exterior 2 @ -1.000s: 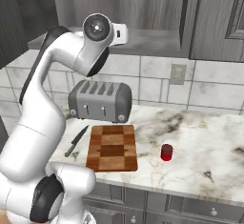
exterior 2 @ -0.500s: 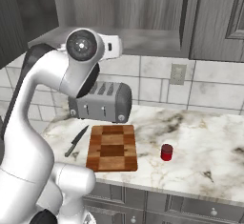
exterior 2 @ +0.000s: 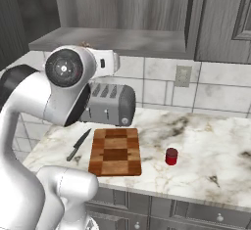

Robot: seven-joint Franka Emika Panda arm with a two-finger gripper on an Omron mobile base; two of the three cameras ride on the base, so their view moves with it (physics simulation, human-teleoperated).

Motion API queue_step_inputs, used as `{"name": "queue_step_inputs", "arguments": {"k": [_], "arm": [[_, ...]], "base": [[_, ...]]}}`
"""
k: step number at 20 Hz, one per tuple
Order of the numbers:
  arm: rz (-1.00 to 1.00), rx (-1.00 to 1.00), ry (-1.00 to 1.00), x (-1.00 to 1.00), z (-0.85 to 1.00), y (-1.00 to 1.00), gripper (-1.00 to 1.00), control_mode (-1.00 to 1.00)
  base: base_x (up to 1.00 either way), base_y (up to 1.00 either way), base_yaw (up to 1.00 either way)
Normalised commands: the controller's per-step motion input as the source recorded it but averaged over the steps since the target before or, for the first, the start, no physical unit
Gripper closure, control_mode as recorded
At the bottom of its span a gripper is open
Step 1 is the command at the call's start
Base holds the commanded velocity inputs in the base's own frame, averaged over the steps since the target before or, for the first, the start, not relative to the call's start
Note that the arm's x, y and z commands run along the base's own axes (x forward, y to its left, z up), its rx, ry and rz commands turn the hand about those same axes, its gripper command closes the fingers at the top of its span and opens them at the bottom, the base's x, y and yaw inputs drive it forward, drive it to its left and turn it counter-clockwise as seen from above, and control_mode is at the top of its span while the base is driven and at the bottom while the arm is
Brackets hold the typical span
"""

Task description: Pick the bread, place it on the cutting board, pick the jam, place it on the counter, and close the cabinet.

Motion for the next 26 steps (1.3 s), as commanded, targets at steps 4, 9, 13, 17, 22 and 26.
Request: {"name": "queue_step_inputs", "arguments": {"k": [4,9,13,17,22,26], "arm": [[0.0,0.0,0.03,-0.51,-0.1,0.0,1.0,-1.0],[0.0,-0.03,0.04,-0.35,-0.24,0.0,1.0,-1.0],[0.0,-0.05,0.04,-0.16,-0.3,0.0,1.0,-1.0],[0.0,-0.08,0.03,0.0,-0.31,0.0,1.0,-1.0],[0.0,-0.09,0.04,0.0,-0.3,0.0,1.0,-1.0],[-0.01,-0.08,0.08,0.0,-0.25,0.0,1.0,-1.0]], "base": [[0.0,0.0,0.0],[0.0,0.0,0.0],[0.0,0.0,0.0],[0.0,0.0,0.0],[0.0,0.0,0.0],[0.0,0.0,0.0]]}}
